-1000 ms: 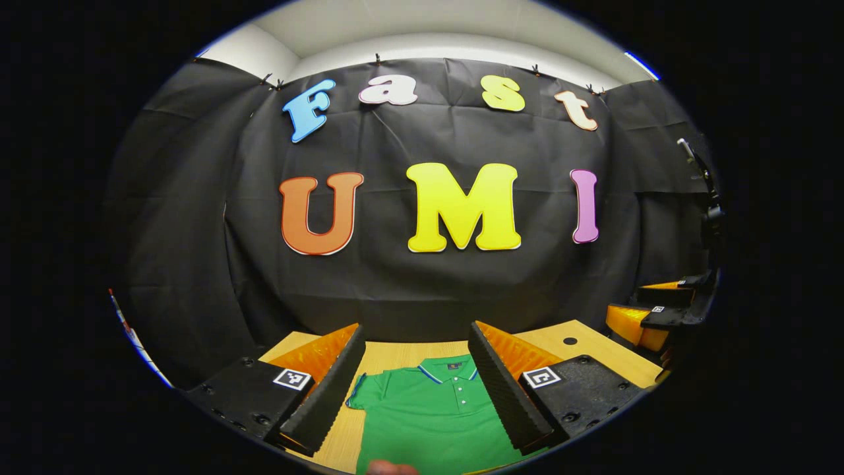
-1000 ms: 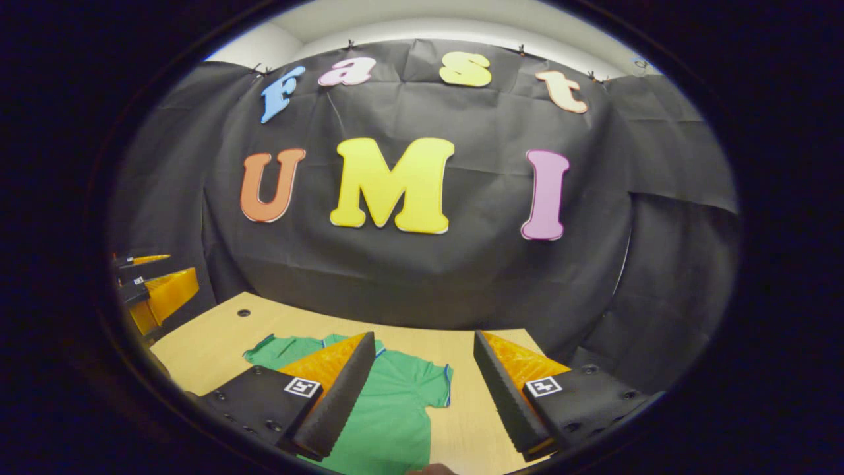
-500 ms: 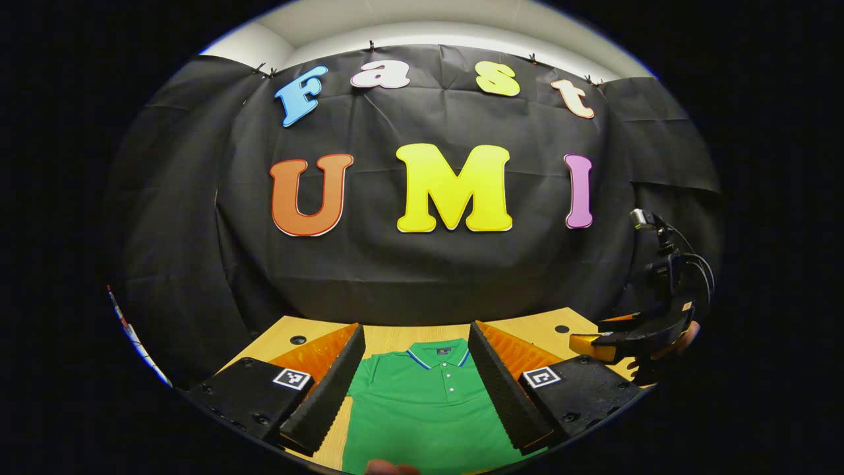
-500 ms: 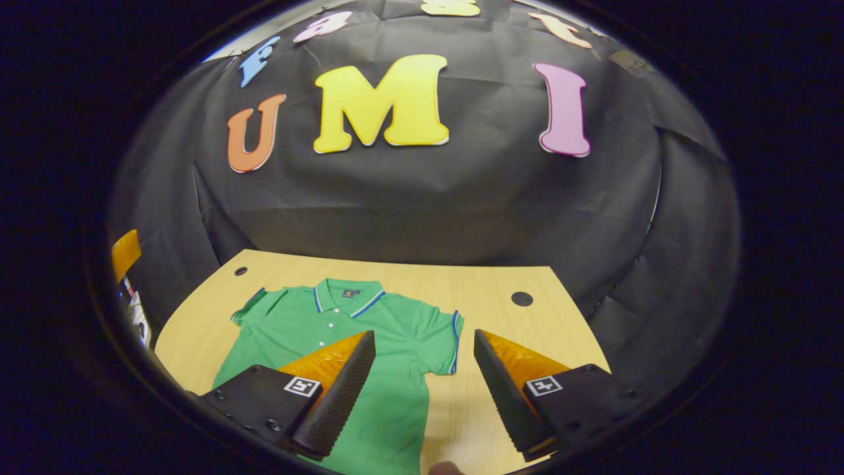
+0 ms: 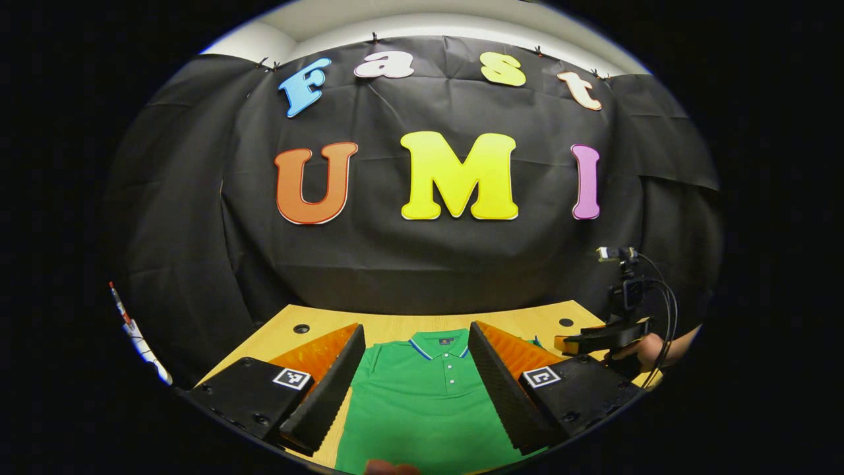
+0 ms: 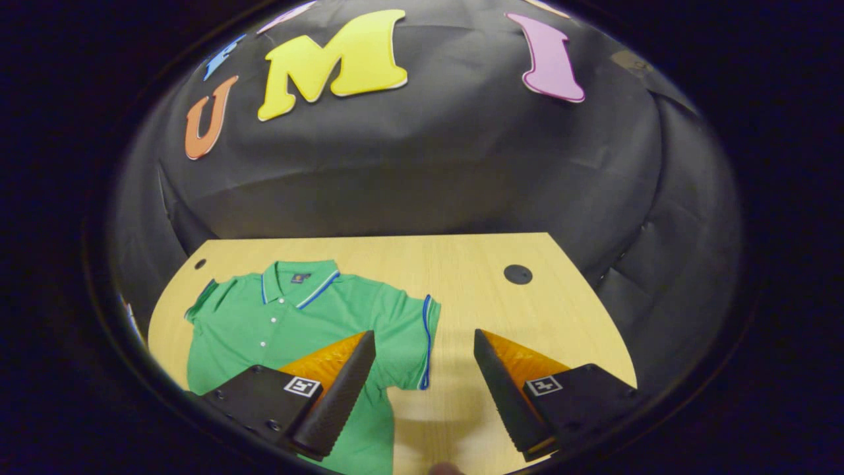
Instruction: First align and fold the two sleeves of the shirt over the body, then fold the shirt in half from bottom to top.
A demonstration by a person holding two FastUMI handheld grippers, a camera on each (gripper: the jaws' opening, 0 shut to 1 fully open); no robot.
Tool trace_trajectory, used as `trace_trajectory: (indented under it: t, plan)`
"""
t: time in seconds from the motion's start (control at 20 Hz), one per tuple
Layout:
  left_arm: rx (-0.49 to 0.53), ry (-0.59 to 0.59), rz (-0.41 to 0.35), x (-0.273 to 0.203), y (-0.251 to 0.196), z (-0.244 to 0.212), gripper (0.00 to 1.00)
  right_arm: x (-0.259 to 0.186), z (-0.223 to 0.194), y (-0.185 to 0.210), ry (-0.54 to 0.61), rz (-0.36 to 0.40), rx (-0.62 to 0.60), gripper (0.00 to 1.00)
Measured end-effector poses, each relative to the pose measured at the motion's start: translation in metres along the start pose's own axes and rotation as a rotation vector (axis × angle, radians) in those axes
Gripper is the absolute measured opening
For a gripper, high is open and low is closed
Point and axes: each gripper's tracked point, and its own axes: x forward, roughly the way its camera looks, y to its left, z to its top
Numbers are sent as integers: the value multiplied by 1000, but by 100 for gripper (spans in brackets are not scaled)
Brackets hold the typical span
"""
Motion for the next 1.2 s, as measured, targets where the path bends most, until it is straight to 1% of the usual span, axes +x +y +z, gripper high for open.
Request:
trace_trajectory:
  t: [0.05,0.1,0.25,0.35,0.5,0.6,0.65,0.7,0.75,0.8,0.85,0.95,1.0,1.05,1.15,1.2]
  plan:
    - [2,6,6,1,0,-2,94,11,-4,1,12,3,-8,97]
    - [3,13,11,2,0,-3,100,20,-8,3,25,13,-20,97]
    - [-2,30,18,2,-2,-8,100,44,-17,8,49,37,-66,97]
    - [-3,47,34,0,0,-16,100,58,-22,11,71,52,-52,97]
    - [-1,72,49,-4,1,-25,100,73,-27,10,99,41,-26,97]
    - [-3,92,59,-6,3,-32,100,83,-30,9,108,35,-15,93]
    - [-6,102,65,-5,6,-36,100,88,-32,8,111,27,-15,87]
    - [-11,110,71,-6,8,-39,100,91,-35,7,120,24,-8,78]
    - [-18,117,76,-7,9,-40,100,94,-40,8,141,25,-3,71]
    - [-23,123,80,-8,9,-43,100,94,-41,4,152,11,-19,71]
    - [-26,130,81,-8,9,-44,100,101,-41,0,136,0,-23,56]
    - [-24,136,86,-9,11,-47,100,99,-39,-1,135,6,-3,27]
    - [-23,136,87,-9,12,-47,100,101,-37,-3,130,9,-1,27]
    - [-22,135,87,-9,12,-47,100,99,-35,-2,130,9,11,3]
    - [-16,133,87,-10,12,-45,100,100,-37,-3,138,10,1,3]
    - [-13,131,86,-9,13,-45,100,95,-33,0,132,21,15,3]
